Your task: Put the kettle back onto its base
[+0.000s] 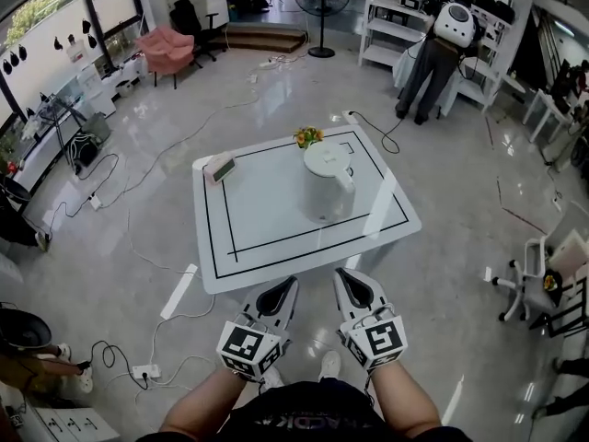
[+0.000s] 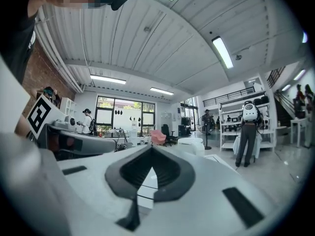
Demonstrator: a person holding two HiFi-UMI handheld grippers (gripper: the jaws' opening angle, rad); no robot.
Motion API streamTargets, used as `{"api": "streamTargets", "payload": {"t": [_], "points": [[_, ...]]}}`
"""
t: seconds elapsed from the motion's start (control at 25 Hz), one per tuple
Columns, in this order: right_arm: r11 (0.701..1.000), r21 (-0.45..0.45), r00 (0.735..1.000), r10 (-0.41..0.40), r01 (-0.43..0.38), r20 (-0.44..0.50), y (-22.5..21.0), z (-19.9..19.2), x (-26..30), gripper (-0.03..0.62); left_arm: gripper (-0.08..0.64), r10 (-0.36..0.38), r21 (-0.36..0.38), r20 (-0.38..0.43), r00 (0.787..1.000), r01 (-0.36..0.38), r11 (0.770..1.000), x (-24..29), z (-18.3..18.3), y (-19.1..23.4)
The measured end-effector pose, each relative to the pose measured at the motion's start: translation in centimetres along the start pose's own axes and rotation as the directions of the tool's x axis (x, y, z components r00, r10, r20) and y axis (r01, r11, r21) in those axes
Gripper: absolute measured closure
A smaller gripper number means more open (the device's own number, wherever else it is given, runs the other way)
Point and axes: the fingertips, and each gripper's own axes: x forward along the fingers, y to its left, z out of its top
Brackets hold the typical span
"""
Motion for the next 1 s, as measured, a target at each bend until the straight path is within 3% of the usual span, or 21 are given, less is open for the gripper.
{"api": "streamTargets", "payload": {"t": [0.4,1.0], "points": [[0.998,-0.026,0.998,-0.057,0.056,-0.037,0.8,-0.3,-1.9,0.592,0.555,-0.054,-0.030,0.009,0.998,0.055,0.998,-0.9,-0.3,-0.9],[0.998,-0.011,0.998,-0.057,0.057,-0.027,0.7,-0.5,-2.2,0.592,0.555,-0.047,-0.012,0.005,0.999,0.047,0.999,-1.2,-0.3,-1.2]]}}
